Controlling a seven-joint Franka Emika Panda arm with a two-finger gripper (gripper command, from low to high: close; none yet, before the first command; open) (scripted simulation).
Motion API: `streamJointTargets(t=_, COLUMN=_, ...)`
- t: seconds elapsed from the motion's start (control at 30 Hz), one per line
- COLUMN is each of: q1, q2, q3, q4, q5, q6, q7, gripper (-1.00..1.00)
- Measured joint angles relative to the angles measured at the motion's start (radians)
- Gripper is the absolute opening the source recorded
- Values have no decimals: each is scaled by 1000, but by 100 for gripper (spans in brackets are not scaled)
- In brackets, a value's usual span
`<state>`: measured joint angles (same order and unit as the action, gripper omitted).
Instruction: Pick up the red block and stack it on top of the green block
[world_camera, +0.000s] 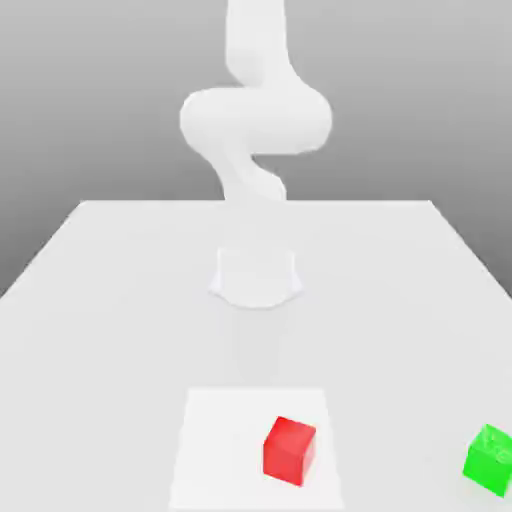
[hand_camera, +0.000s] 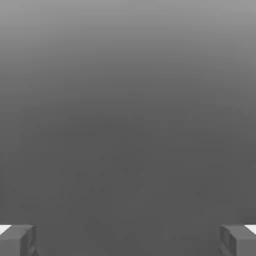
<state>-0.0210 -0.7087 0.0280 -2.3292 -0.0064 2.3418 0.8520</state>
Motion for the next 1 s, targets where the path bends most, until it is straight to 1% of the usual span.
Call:
streamJointTargets(t=0.3, q1=-60, q2=333, q3=89, q4=-106, q5=-36, q6=152, q7=198, gripper=0)
streamJointTargets(t=0.53, q1=-78, q2=587, q3=127, q4=-187, q5=-66, q6=268, q7=351, gripper=0)
streamJointTargets(t=0.77, q1=-62, q2=837, q3=135, q4=-261, q5=-58, q6=391, q7=469, gripper=0)
streamJointTargets(t=0.93, q1=-22, q2=1018, q3=82, q4=-242, q5=-120, q6=535, q7=525, gripper=0)
streamJointTargets(t=0.97, q1=-15, q2=1037, q3=75, q4=-239, q5=-127, q6=551, q7=530, gripper=-100)
streamJointTargets(t=1.0, q1=-15, q2=1037, q3=75, q4=-239, q5=-127, q6=551, q7=530, gripper=-100)
